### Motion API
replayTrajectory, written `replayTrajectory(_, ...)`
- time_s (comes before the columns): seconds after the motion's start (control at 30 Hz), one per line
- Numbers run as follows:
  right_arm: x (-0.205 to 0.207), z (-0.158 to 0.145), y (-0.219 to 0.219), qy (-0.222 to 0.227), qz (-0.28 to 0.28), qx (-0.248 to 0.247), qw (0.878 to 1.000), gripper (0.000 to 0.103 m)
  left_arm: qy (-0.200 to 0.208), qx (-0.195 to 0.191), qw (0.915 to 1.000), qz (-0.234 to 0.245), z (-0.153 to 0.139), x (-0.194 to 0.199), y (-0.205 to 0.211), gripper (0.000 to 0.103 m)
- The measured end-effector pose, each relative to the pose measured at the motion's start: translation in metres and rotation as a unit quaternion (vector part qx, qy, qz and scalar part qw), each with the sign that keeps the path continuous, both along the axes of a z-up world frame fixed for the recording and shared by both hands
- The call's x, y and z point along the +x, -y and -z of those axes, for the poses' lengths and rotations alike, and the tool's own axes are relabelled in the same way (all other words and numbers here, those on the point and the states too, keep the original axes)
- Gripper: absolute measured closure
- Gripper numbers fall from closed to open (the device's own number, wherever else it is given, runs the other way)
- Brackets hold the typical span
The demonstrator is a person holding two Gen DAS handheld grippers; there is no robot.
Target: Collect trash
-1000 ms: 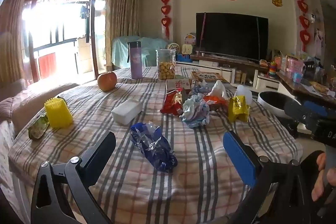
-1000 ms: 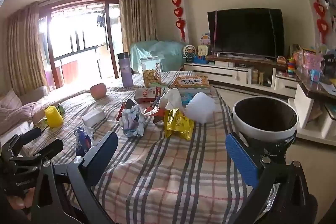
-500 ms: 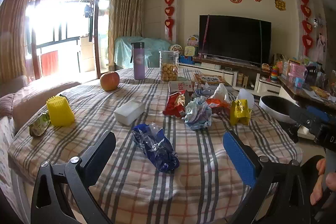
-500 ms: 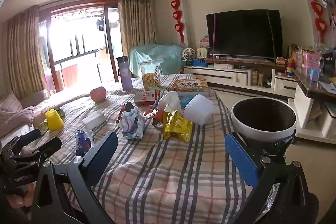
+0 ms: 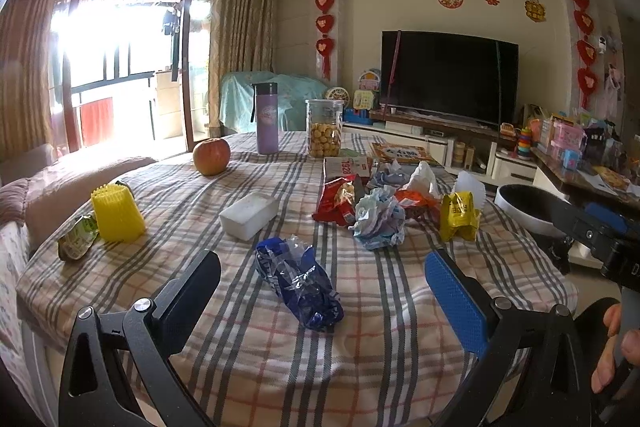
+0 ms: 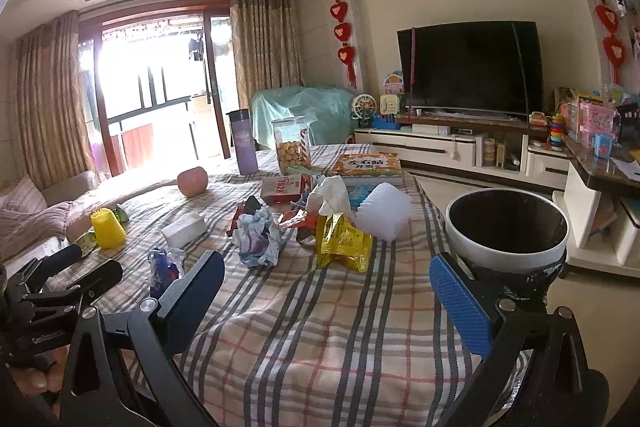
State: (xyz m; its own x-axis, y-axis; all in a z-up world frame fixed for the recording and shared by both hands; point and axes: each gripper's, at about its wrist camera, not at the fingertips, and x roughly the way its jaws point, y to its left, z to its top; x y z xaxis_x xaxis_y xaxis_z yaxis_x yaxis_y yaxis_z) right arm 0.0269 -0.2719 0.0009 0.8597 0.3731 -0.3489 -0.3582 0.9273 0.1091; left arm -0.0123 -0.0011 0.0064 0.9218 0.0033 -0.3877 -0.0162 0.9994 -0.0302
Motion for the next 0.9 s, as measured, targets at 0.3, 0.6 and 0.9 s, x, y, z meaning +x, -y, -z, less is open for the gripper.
replayTrajectory(0.3,-0.0007,0.0009,-0.0024,0.003,-0.004,-0.002,1.000,0.000,0.000,0.000,1.0000,0.000,0.0005,0.0003,-0.0005,0.001)
replayTrajectory(0.6,-0.0008,0.0018,-0.0022,0.003,-0.004,-0.001,1.000,0.000,0.001,-0.001,1.0000,0.000,0.0010,-0.0003,-0.0011,0.001)
replayTrajectory(0.9,-0.0002,0.0025,-0.0030,0.001,-0.005,-0.003,1.000,0.000,0.000,-0.002,1.0000,-0.002,0.0014,0.0000,-0.0021,0.001)
